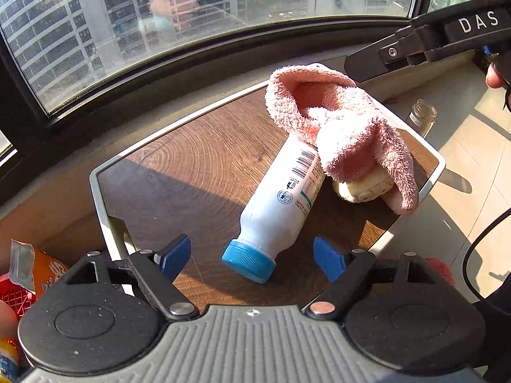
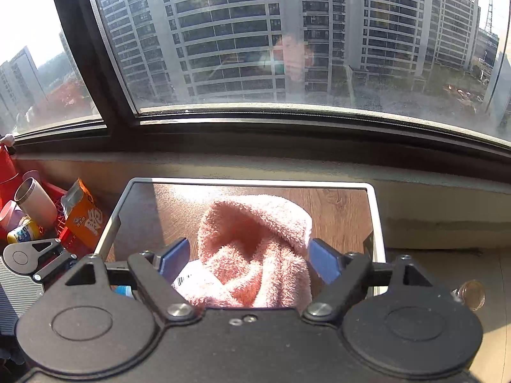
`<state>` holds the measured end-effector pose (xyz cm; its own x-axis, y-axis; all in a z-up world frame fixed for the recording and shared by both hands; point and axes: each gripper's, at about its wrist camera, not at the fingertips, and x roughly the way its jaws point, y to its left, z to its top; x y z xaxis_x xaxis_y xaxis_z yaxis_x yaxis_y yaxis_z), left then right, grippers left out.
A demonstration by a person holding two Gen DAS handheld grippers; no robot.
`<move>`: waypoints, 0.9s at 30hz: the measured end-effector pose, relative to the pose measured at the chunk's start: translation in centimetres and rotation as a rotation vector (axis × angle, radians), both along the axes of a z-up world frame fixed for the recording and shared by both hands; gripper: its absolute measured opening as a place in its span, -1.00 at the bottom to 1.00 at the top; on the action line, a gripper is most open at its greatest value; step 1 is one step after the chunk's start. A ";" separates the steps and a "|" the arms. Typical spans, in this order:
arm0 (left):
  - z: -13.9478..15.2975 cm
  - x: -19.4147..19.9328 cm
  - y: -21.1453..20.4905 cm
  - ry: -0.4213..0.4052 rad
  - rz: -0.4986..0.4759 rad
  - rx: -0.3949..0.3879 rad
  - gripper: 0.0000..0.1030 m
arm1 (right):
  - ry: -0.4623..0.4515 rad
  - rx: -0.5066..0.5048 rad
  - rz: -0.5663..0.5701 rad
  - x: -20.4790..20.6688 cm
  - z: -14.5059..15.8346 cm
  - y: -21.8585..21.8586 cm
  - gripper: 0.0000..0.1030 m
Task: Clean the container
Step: 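Lower the towel onto the tray beside the bottle and open the right tool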
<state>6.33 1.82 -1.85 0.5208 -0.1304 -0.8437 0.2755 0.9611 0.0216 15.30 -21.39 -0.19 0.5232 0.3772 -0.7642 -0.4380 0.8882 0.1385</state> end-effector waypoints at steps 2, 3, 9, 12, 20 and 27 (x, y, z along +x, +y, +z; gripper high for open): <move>1.0 -0.5 0.6 -0.016 0.026 -0.034 0.65 | -0.015 0.021 -0.014 -1.1 0.9 -0.3 0.70; 1.2 -0.4 1.4 -0.026 0.045 -0.057 0.68 | -0.023 0.032 -0.019 -1.6 1.3 -0.4 0.73; 4.3 -3.0 2.2 -0.117 0.126 -0.103 0.98 | -0.091 0.081 -0.012 -6.5 3.6 -0.8 0.84; 5.2 -4.1 2.4 -0.154 0.152 -0.118 0.98 | -0.138 0.084 0.005 -9.2 4.2 -0.6 0.85; 6.5 -7.0 2.3 -0.258 0.152 -0.115 0.98 | -0.231 0.110 -0.007 -14.9 4.7 -0.4 0.97; 6.4 -8.7 1.5 -0.282 0.105 -0.113 0.98 | -0.234 0.118 -0.070 -16.8 3.9 -0.9 0.97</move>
<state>-2.34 3.34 4.51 0.7474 -0.1480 -0.6477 0.1728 0.9846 -0.0255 -1.52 -22.25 3.76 0.7085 0.4129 -0.5722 -0.4082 0.9013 0.1449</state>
